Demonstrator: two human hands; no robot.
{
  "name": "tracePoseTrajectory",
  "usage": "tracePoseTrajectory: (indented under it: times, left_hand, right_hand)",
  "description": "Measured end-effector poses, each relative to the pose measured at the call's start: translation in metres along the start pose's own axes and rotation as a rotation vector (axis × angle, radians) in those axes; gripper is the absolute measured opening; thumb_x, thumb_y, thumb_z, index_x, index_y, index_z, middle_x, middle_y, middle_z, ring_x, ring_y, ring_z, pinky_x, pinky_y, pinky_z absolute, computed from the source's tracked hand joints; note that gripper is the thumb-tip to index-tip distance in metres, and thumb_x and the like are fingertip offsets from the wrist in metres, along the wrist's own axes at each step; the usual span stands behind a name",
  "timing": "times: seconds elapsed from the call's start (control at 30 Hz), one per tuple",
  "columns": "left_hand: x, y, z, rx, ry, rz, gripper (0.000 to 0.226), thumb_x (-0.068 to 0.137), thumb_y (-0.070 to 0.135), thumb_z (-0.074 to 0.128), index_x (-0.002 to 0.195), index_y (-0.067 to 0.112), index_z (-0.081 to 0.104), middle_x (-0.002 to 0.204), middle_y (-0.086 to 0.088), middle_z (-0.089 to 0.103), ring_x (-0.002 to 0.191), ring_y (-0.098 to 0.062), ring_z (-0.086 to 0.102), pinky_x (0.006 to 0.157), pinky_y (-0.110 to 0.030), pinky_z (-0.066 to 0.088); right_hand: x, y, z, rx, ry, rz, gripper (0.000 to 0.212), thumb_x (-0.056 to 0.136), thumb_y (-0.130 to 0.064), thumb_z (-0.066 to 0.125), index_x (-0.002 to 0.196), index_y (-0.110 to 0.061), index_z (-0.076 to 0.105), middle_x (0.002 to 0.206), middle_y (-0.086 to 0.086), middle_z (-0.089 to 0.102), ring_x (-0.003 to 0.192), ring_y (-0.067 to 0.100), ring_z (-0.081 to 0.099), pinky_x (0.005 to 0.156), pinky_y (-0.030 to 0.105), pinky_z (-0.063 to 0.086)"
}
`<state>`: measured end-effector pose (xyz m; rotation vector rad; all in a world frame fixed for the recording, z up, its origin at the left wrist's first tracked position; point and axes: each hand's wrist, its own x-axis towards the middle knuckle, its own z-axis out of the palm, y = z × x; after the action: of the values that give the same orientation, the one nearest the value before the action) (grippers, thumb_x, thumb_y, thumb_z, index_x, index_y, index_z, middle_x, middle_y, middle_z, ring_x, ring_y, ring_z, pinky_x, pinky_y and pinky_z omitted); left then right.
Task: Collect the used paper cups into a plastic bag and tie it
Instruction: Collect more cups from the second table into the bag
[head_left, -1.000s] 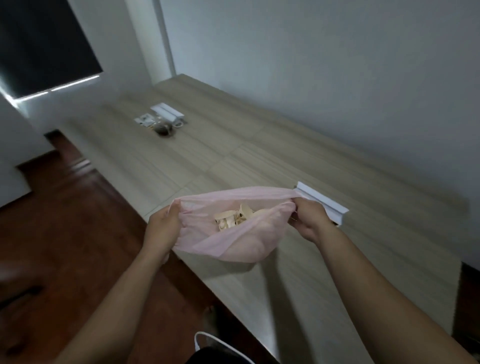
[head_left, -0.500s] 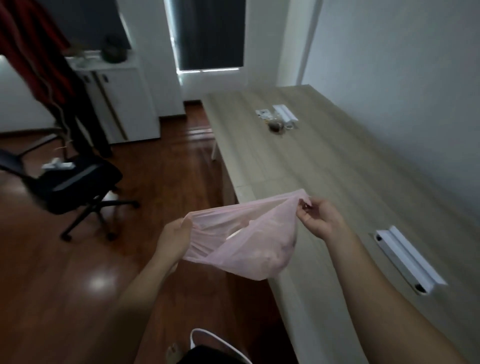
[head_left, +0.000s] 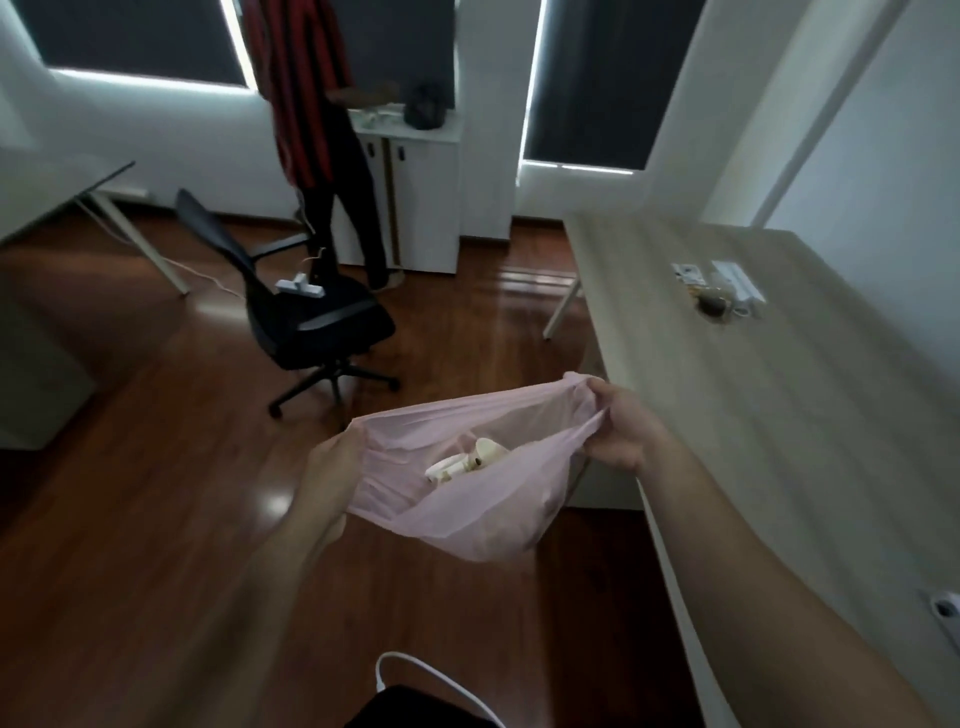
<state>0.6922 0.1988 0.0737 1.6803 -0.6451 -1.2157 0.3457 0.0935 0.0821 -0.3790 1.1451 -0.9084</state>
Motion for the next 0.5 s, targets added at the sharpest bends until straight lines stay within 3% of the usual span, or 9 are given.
tracePoseTrajectory:
  times: [0.07, 0.13, 0.27, 0.4, 0.5]
  left_hand:
    - [0.010, 0.002, -0.037, -0.054, 0.017, -0.026, 0.035, 0.107, 0.048, 0.063, 0.107, 0.018, 0.080, 0.106, -0.011, 0.083, 0.094, -0.031, 0.080, 0.085, -0.044, 0.066]
    - [0.028, 0.001, -0.088, -0.104, 0.062, -0.052, 0.040, 0.104, 0.053, 0.064, 0.113, 0.018, 0.082, 0.109, -0.012, 0.086, 0.098, -0.034, 0.083, 0.094, -0.054, 0.066]
    - [0.045, 0.005, -0.157, -0.158, 0.145, -0.050, 0.040, 0.106, 0.050, 0.064, 0.117, 0.017, 0.082, 0.110, -0.011, 0.085, 0.104, -0.034, 0.082, 0.100, -0.052, 0.065]
    - [0.056, -0.001, -0.241, -0.218, 0.259, -0.054, 0.039, 0.109, 0.049, 0.061, 0.121, 0.017, 0.080, 0.113, -0.010, 0.085, 0.105, -0.030, 0.082, 0.102, -0.051, 0.064]
    - [0.058, -0.007, -0.285, -0.273, 0.315, -0.046, 0.035, 0.111, 0.044, 0.060, 0.120, 0.017, 0.080, 0.110, -0.009, 0.085, 0.101, -0.028, 0.082, 0.089, -0.042, 0.066]
  right_hand:
    - [0.014, 0.017, 0.041, -0.070, 0.003, 0.000, 0.023, 0.097, -0.036, 0.077, 0.117, -0.026, 0.076, 0.114, 0.007, 0.074, 0.103, 0.028, 0.070, 0.109, 0.044, 0.053]
    - [0.032, 0.041, 0.093, -0.076, 0.067, -0.018, 0.026, 0.113, -0.036, 0.054, 0.119, -0.022, 0.075, 0.109, 0.007, 0.075, 0.095, 0.026, 0.070, 0.083, 0.038, 0.059]
    - [0.063, 0.074, 0.164, -0.106, 0.085, -0.057, 0.027, 0.114, -0.028, 0.057, 0.121, -0.013, 0.078, 0.106, 0.008, 0.073, 0.085, 0.020, 0.068, 0.063, 0.031, 0.061]
    - [0.097, 0.113, 0.251, -0.192, -0.021, 0.024, 0.033, 0.115, -0.027, 0.053, 0.134, -0.007, 0.072, 0.126, 0.014, 0.073, 0.098, 0.025, 0.072, 0.059, 0.032, 0.065]
    - [0.116, 0.135, 0.309, -0.251, -0.103, 0.073, 0.034, 0.116, -0.031, 0.050, 0.132, -0.011, 0.072, 0.129, 0.014, 0.073, 0.104, 0.028, 0.072, 0.075, 0.042, 0.067]
